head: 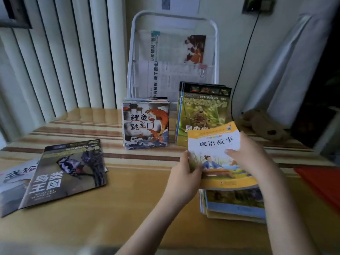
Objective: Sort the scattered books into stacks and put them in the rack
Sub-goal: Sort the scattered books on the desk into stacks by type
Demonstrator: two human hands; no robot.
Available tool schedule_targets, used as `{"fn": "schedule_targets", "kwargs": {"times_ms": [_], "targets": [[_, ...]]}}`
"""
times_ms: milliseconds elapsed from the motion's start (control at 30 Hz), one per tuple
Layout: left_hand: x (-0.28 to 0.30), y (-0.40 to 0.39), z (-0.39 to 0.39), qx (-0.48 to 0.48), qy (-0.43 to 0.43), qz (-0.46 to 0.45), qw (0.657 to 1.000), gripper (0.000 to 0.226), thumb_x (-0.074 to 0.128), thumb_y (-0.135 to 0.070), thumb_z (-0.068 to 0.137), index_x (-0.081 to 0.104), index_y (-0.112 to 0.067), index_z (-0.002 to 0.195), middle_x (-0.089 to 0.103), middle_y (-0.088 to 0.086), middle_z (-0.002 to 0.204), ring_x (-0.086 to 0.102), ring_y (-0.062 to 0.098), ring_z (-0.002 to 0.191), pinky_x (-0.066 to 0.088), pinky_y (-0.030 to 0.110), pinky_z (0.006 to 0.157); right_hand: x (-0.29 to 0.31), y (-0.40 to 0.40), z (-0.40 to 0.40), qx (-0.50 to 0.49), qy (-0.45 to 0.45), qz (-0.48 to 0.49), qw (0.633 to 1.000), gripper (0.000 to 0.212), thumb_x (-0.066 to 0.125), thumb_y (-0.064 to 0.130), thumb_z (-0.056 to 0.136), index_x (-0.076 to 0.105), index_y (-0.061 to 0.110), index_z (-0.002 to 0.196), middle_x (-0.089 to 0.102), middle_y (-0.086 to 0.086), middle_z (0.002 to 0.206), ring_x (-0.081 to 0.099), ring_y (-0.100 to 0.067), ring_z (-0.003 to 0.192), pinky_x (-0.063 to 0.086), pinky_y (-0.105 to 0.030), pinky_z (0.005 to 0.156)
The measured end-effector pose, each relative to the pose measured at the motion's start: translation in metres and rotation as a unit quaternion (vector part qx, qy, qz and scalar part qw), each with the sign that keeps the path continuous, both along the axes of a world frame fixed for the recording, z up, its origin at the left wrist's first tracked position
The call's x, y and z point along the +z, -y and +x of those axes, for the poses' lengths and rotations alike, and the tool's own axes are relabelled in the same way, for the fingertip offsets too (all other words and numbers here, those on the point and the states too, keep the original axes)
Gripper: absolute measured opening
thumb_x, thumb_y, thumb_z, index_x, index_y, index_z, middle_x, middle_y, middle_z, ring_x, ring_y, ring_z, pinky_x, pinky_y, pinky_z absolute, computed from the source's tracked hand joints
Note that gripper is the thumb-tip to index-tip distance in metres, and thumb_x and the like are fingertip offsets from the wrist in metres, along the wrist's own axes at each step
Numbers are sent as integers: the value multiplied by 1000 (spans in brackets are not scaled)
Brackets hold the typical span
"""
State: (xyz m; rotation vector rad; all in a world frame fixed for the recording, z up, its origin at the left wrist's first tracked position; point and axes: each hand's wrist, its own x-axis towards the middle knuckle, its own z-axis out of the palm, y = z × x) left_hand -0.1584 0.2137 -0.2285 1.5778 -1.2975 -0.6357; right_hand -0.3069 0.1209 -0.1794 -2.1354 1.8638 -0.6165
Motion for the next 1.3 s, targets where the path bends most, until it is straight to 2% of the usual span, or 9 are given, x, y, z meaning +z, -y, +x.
{"fn": "schedule_targets", "kwargs": {"times_ms": [133,200,300,500,600,700,900,1100,1300], "targets": [[-26,3,-39,-101,130,97,982,60,37,-29,100,12,-3,147,19,18,154,14,35,143,22,40,114,-37,-8,-28,-34,-108,124,986,59,37,28,100,14,3,148,16,-17,156,22,-35,141,30,-45,110],[-34,1,-46,-124,115,117,979,69,29,-35,102,-12,-6,149,-11,11,158,-9,27,146,2,41,119,-51,-12,-28,-42,-137,167,975,55,17,26,104,0,1,149,-6,-17,158,0,-34,145,12,-48,117],[-37,0,-44,-137,103,94,981,75,29,-44,100,-18,-12,148,-19,3,157,-17,18,144,-4,37,119,-60,-10,-28,-69,-109,108,986,62,20,39,101,0,9,151,-10,-11,159,-5,-32,146,8,-56,115],[-37,-14,-2,-123,138,41,982,65,28,-49,99,9,-17,152,1,-4,159,-8,13,146,-1,27,116,-53,-18,7,-25,-174,130,976,69,18,53,97,5,12,151,0,-7,160,1,-27,146,12,-57,114],[-27,-25,56,12,155,-26,988,54,33,-46,97,33,-21,146,31,-8,151,25,13,142,20,28,115,-42,-29,41,-11,-155,93,984,66,17,51,99,0,15,152,-8,-6,159,-8,-23,147,0,-63,112],[-17,-38,134,182,172,-48,967,40,43,-34,98,51,-15,132,57,6,130,56,21,113,46,39,97,-35,-59,106,119,-73,-12,990,58,23,46,100,15,20,151,22,-4,156,16,-21,145,4,-57,115],[-34,-78,273,425,180,188,867,69,48,-34,90,21,2,141,27,30,146,22,44,136,19,54,110,-75,-68,249,320,1,90,943,55,29,49,98,24,22,146,56,-11,130,53,-30,118,35,-44,101],[-58,-96,292,409,187,208,869,74,47,-38,94,15,1,147,21,20,154,18,35,142,18,43,115,-102,-71,310,348,-35,39,936,70,38,61,91,22,24,148,25,-3,156,18,-25,143,6,-44,117],[-57,-76,293,340,122,126,924,68,62,-23,87,29,-7,143,45,18,140,45,29,126,37,36,101,-107,-60,309,360,199,129,902,72,69,26,84,27,29,143,41,2,144,39,-18,131,37,-31,104]]}}
